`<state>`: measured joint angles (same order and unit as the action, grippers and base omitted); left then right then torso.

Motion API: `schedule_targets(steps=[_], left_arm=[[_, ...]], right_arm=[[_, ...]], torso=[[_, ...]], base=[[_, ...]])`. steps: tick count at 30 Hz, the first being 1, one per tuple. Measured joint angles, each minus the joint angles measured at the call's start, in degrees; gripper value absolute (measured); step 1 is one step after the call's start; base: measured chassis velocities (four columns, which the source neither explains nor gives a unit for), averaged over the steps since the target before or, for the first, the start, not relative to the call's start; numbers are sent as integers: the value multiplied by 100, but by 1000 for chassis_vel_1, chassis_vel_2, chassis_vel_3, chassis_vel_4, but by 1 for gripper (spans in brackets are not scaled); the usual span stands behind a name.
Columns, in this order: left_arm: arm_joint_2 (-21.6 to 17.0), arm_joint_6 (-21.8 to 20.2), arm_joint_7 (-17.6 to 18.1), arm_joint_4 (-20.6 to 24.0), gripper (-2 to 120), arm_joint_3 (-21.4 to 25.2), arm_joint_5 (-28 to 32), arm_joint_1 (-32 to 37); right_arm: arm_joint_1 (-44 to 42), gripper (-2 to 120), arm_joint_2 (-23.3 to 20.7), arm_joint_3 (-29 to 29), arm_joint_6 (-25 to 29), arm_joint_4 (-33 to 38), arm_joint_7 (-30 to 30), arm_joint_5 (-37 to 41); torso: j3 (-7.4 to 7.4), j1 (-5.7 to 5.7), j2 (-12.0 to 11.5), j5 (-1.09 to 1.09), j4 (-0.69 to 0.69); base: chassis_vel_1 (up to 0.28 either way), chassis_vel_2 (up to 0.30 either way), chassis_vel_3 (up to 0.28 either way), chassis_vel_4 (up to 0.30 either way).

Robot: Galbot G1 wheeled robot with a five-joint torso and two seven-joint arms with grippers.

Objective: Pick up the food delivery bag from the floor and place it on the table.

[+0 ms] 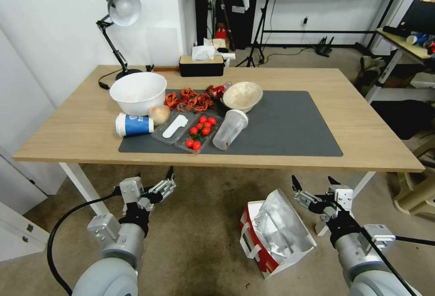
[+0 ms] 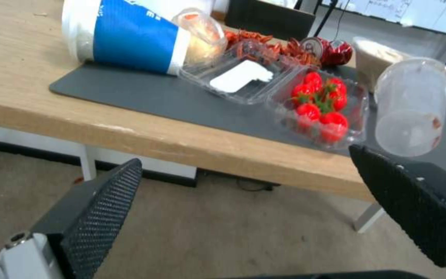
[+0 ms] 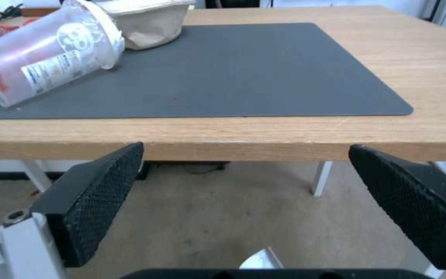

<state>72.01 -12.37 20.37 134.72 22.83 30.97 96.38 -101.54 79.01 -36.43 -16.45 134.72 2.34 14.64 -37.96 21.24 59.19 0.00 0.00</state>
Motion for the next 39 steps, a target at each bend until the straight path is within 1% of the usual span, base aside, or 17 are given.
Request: schedule_targets(steps=[1, 5, 6, 7, 9, 10, 14, 19, 22, 28, 31, 32, 35, 37, 39], left_arm=[[0, 0, 0, 0, 100, 0, 0, 0], [-20, 127, -83, -133, 100, 13, -209, 15], [-20, 127, -83, -133, 100, 13, -209, 15], [-22, 205, -113, -200, 100, 13, -278, 14], [-7, 536, -169, -427, 100, -4, -602, 17], [-7, 536, -169, -427, 100, -4, -602, 17], [-2, 846, -248, -612, 100, -14, -855, 71], [4, 981, -252, -727, 100, -27, -904, 67], [23, 1169, -250, -830, 100, -56, -1059, 93], [25, 1377, -244, -942, 100, -49, -1086, 121], [17, 1584, -261, -1012, 100, -71, -1055, 110], [17, 1584, -261, -1012, 100, -71, -1055, 110], [20, 1780, -293, -1103, 100, -100, -1066, 98], [21, 1807, -298, -1121, 100, -101, -1073, 98], [22, 1899, -352, -1167, 100, -105, -1097, 123]], right_arm=[[0, 100, 0, 0, 0, 0, 0, 0], [-26, 100, 48, 29, 307, -81, 15, -364], [-26, 100, 48, 29, 307, -81, 15, -364], [-34, 100, 71, 39, 409, -111, 20, -451], [-53, 100, 145, 73, 581, -184, 47, -583], [-53, 100, 145, 73, 581, -184, 47, -583], [-99, 100, 255, 116, 839, -324, 53, -751], [-99, 100, 275, 125, 1019, -468, 20, -807], [-94, 100, 256, 95, 1110, -571, -142, -807], [-96, 100, 219, 56, 1258, -633, -286, -790], [-97, 100, 218, 30, 1567, -717, -412, -793], [-97, 100, 218, 30, 1567, -717, -412, -793], [-114, 100, 250, 9, 1946, -835, -505, -841], [-121, 100, 255, 2, 2003, -853, -515, -847], [-155, 100, 260, -15, 2162, -903, -552, -847]], torso=[[0, 0, 0, 0, 0], [105, -85, -190, 0, 0], [105, -85, -190, 0, 0], [127, -105, -232, 1, 0], [183, -147, -329, 1, 0], [183, -147, -329, 1, 0], [270, -212, -478, 0, 0], [327, -258, -584, 1, 0], [390, -309, -697, 0, 0], [471, -365, -836, 0, 0], [528, -404, -932, 0, 0], [528, -404, -932, 0, 0], [590, -453, -1043, 0, 0], [601, -462, -1063, 0, 0], [649, -499, -1147, 0, 0]], base=[[0, 0, 0, 0], [0, 0, 0, 0], [0, 0, 0, 0], [0, 0, 0, 0], [0, 0, 0, 0], [0, 0, 0, 0], [0, 0, 0, 0], [0, 0, 0, 0], [0, 0, 0, 0], [0, 0, 0, 0], [0, 0, 0, 0], [0, 0, 0, 0], [0, 0, 0, 0], [0, 0, 0, 0], [0, 0, 0, 0]])
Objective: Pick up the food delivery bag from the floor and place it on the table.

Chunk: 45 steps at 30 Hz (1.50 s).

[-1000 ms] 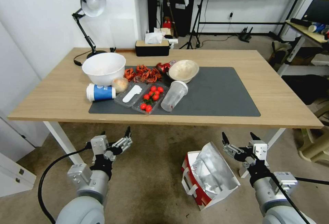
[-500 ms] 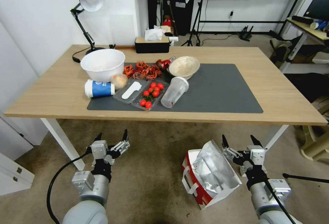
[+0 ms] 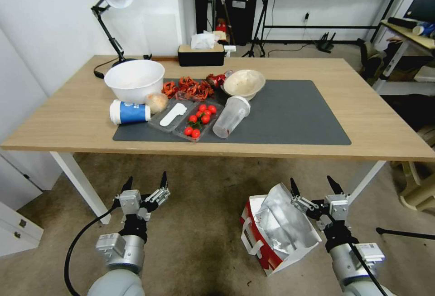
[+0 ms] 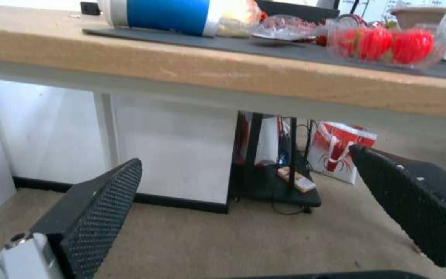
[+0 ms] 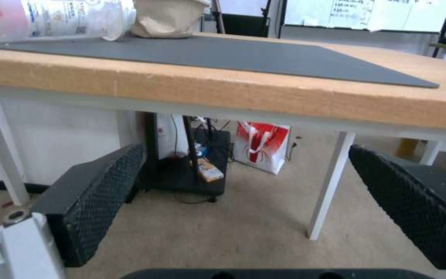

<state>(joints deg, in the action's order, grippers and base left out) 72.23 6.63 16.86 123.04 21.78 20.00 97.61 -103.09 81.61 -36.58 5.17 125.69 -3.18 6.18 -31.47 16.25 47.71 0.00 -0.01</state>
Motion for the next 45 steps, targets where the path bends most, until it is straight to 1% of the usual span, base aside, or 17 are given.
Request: schedule_targets(steps=[2, 8, 13, 17, 29, 37, 45], left_arm=[[-2, 10, -21, -1, 100, -3, 1, 10], [-19, 35, -123, -27, 100, -17, 7, 24], [-40, 35, -175, -59, 100, 3, 2, 41], [-48, 32, -237, -76, 100, 16, -3, 74], [-50, 25, -354, -121, 100, 2, -39, 110], [-70, 97, -510, -160, 100, 7, -75, 149], [-55, 144, -579, -199, 100, -18, -123, 159]], right_arm=[[-5, 100, 0, -1, 14, -6, -3, 6], [9, 100, 3, -5, 47, -65, -1, 45], [19, 100, 3, -4, 48, -96, 7, 53], [40, 100, -1, -4, 48, -130, 19, 59], [52, 100, -35, -25, 35, -154, 29, 93], [68, 100, -45, -49, 7, -169, 28, 124], [71, 100, -76, -86, -1, -191, 26, 149]], torso=[[12, -9, -22, 0, 0], [125, -85, -208, 0, 0], [177, -122, -299, 0, 0], [258, -180, -438, 0, 0], [414, -289, -704, 0, 0], [548, -380, -926, 0, 0], [650, -447, -1095, 0, 0]], base=[[0, 0, 0, 0], [0, 0, 0, 0], [0, 0, 0, 0], [0, 0, 0, 0], [0, 0, 0, 0], [0, 0, 0, 0], [0, 0, 0, 0]])
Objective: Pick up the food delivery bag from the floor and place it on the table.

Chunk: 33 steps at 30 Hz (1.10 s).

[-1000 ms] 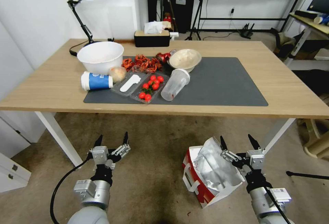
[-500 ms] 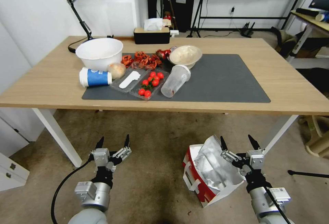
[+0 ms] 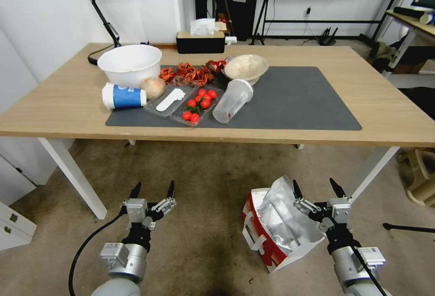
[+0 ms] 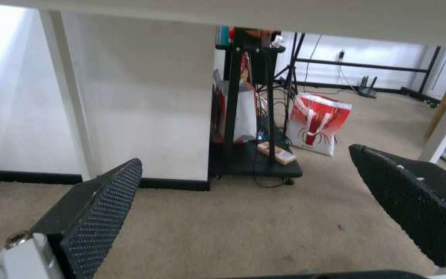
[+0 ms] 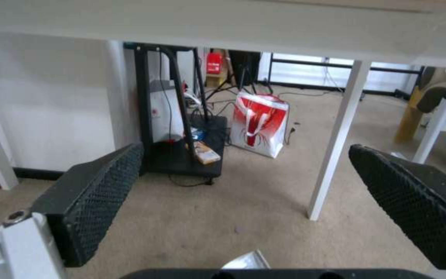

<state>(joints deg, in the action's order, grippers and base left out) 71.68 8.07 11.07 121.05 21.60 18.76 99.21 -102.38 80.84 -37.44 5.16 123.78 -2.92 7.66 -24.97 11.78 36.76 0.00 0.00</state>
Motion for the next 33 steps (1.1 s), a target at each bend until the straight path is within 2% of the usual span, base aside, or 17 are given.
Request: schedule_targets(steps=[33], left_arm=[[-14, 115, -19, -121, 100, -11, -13, -28]], right_arm=[[-21, 100, 78, -14, -5, -4, 29, -14]], torso=[[501, -313, -815, 0, 0]], base=[[0, 0, 0, 0]])
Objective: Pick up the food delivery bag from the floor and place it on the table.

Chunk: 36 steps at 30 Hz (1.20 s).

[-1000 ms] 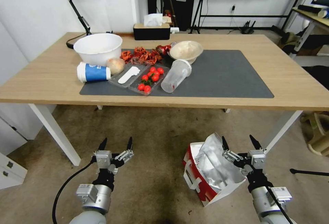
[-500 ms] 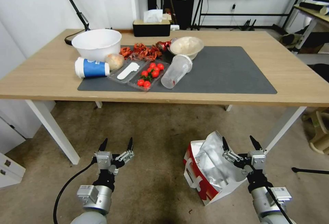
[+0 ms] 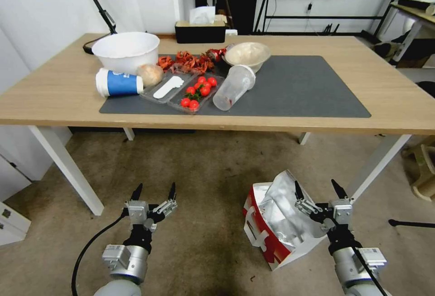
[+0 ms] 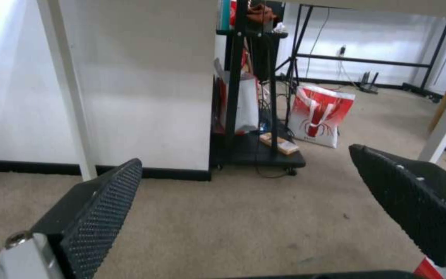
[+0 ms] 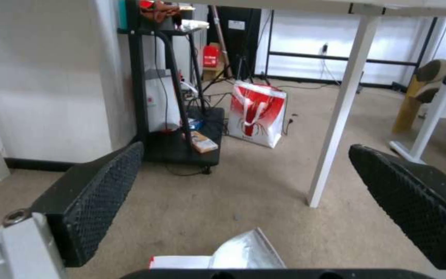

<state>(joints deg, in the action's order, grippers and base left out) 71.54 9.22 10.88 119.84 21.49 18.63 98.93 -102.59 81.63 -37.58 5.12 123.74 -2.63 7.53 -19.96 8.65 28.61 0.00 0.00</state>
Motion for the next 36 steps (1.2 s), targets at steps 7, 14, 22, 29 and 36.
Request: schedule_targets(steps=[7, 14, 22, 29, 36], left_arm=[[1, 11, 7, 5, 100, 11, -14, 30], [25, 33, 10, 18, 100, 14, -46, 53], [37, 36, 19, 12, 100, 6, -54, 35], [41, 34, 34, 14, 100, 3, -69, 41], [56, 36, 39, 14, 100, 1, -74, 50]], right_arm=[[-11, 100, 36, 21, 9, 7, -6, -5], [-27, 100, 30, 23, 18, 33, -21, -7], [-30, 100, -6, -19, 12, 79, -45, 51], [-33, 100, 23, 9, 12, 76, -64, 49], [-28, 100, 33, 53, 12, 46, -66, 36]], torso=[[91, -60, -149, 0, 0], [191, -110, -301, 0, 0], [312, -176, -489, 0, 0], [408, -223, -633, 0, 0], [544, -286, -831, 0, 0]], base=[[0, 0, 0, 0], [0, 0, 0, 0], [0, 0, 0, 0], [0, 0, 0, 0], [0, 0, 0, 0]])
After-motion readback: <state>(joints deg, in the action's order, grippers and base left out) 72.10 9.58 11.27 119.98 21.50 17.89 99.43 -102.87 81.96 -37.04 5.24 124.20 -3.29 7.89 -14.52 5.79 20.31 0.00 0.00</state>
